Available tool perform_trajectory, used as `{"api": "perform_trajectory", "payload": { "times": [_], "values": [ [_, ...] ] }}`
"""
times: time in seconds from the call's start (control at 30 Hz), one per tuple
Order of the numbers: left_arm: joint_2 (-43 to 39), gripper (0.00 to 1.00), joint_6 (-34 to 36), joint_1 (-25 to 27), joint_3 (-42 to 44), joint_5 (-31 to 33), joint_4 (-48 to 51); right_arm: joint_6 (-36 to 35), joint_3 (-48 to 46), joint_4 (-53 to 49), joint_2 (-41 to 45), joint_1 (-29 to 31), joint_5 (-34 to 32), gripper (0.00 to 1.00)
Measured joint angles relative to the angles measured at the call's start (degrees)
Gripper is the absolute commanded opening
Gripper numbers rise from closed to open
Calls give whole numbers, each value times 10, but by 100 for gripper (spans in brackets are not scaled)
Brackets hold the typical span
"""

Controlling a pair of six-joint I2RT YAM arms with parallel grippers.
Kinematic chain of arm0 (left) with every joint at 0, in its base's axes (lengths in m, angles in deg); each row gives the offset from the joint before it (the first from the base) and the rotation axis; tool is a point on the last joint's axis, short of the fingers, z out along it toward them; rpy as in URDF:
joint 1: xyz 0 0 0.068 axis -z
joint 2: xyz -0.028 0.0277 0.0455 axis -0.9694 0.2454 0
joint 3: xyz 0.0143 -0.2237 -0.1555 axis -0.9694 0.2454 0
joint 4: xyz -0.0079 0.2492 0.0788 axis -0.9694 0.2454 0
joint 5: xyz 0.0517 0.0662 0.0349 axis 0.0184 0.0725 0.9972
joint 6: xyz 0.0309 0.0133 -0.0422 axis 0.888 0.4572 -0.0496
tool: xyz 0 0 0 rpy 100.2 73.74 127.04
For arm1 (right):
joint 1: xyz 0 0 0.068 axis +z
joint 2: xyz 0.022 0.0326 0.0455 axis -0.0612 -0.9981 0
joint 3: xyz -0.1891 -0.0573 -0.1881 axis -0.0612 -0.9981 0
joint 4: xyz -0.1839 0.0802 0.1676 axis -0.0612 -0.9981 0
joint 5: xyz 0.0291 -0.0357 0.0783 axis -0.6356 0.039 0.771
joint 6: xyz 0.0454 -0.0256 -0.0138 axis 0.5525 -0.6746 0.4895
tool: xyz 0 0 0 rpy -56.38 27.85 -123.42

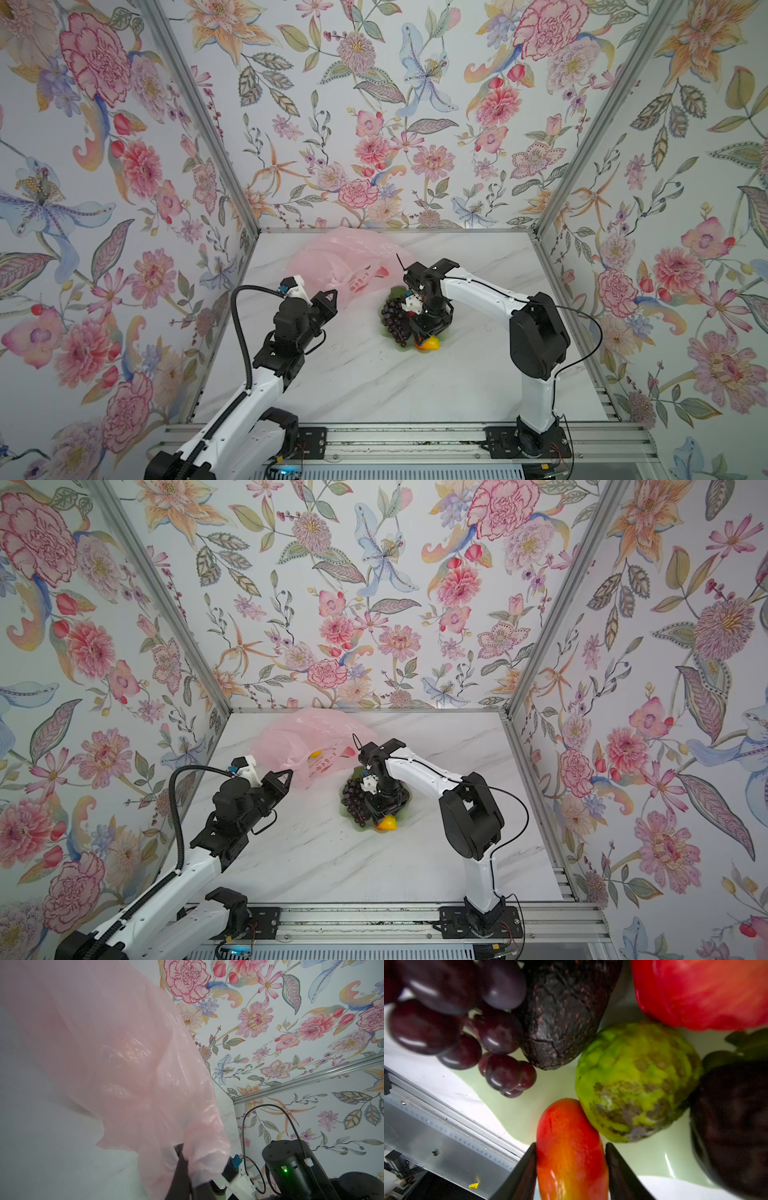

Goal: Place the fruits into the plastic bag
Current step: 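Close the right gripper on the red-yellow mango and lift it, then carry the mango with the right gripper into the bag mouth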

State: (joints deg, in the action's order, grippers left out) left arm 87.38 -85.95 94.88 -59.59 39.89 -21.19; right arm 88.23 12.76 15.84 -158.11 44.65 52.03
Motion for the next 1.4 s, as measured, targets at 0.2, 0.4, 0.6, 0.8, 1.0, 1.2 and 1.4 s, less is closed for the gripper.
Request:
{"api": "perform_trajectory", "payload": {
  "times": [0.2, 0.4, 0.6, 0.8, 1.0, 1.2, 1.4],
  "values": [
    [8, 0, 0, 0, 0, 0, 0, 5, 26, -2, 0, -7, 8, 45],
    [9, 0, 0, 0, 0, 0, 0, 22, 45, -6, 14, -33, 36, 45],
    [9, 0, 0, 0, 0, 0, 0, 76, 96, -4, 43, -82, 120, 45],
    [10, 0, 0, 0, 0, 0, -1, 187, 128, 83, 52, -90, 208, 45],
    [10, 0, 0, 0, 0, -1, -6, 318, 134, 213, 28, -73, 269, 44],
    [12, 0, -1, 3, 0, -3, -28, 415, 173, 317, -70, -56, 299, 45],
    [23, 0, -2, 8, -1, -16, -44, 463, 245, 352, -186, -44, 309, 45]
  ]
}}
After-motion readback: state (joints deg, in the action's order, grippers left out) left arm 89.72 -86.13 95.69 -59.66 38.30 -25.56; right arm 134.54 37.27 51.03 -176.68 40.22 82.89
